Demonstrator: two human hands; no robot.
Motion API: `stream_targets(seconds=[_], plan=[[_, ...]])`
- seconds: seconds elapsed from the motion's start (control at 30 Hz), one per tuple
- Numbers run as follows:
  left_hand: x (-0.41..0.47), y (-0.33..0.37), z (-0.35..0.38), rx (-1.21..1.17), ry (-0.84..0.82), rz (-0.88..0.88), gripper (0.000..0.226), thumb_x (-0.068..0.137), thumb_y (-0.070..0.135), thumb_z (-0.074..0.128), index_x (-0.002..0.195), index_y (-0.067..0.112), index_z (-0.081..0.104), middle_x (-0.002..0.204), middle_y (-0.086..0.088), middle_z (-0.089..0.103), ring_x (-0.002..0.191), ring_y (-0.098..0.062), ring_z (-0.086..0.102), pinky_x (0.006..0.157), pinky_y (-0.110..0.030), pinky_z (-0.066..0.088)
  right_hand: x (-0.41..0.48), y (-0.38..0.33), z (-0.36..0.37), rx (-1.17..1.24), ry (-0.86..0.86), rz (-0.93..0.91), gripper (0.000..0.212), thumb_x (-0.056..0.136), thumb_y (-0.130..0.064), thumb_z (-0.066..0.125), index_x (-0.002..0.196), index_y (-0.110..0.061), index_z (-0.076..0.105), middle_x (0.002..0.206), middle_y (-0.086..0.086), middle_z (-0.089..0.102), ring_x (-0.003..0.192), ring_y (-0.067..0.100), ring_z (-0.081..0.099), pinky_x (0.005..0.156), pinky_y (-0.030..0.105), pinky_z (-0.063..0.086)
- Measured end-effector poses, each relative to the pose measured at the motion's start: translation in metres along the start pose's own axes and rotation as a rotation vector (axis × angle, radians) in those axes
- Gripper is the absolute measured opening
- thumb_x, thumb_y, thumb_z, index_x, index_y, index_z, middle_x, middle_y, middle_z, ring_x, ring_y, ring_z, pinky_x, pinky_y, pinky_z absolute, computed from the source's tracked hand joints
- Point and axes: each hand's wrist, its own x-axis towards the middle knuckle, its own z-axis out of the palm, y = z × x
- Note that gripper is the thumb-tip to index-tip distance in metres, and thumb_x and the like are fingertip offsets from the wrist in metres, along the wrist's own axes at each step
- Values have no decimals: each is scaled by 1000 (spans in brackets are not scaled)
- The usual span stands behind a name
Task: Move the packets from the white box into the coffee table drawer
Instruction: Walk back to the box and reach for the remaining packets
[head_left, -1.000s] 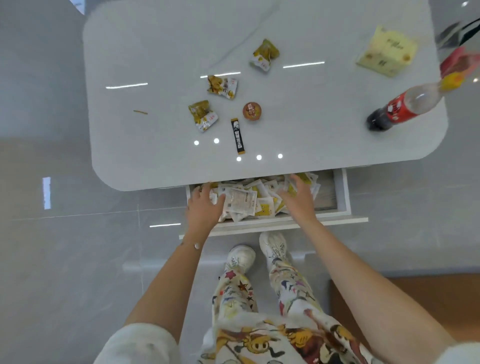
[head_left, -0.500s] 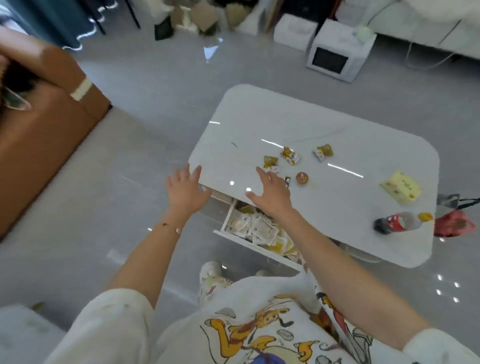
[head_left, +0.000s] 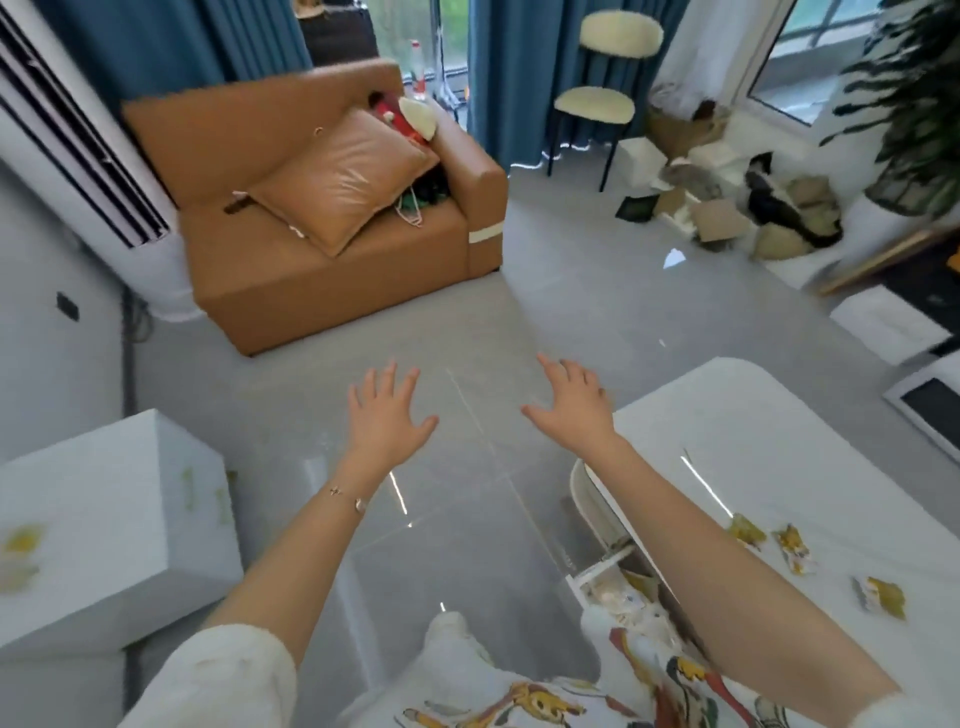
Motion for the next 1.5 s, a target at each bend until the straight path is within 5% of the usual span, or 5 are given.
stream_targets(seconds=[0.5,0.77,1.07,1.5], plan=[[-12,-238,-44,-52,61,-456,78,89,60,44,153,33,7,161,-3,0,147,-32,-2,117,-52,1,93,-273,91,-146,-196,-450,79,88,-54,54,152,-33,14,157,5,20,143,29,20,110,44,25],[15,-302,-28,-116,-8,-672,78,91,60,40,153,30,5,162,-4,-3,147,-31,-3,118,-52,0,157,-345,150,-281,-400,-547,80,87,-59,52,152,-34,12,160,5,8,147,30,6,115,49,17],[45,-374,-54,-186,126,-1068,77,90,61,41,152,31,7,161,-1,-1,147,-31,-2,117,-52,1,248,-505,168,-340,-461,-946,79,87,-55,54,151,-31,13,159,6,11,146,30,8,114,48,17],[-4,-428,-27,-360,34,-1572,80,90,63,39,153,30,2,161,-3,-4,147,-33,0,116,-52,6,230,-641,245,-439,-667,-1401,83,88,-55,53,152,-35,6,159,5,11,146,30,9,112,48,26]])
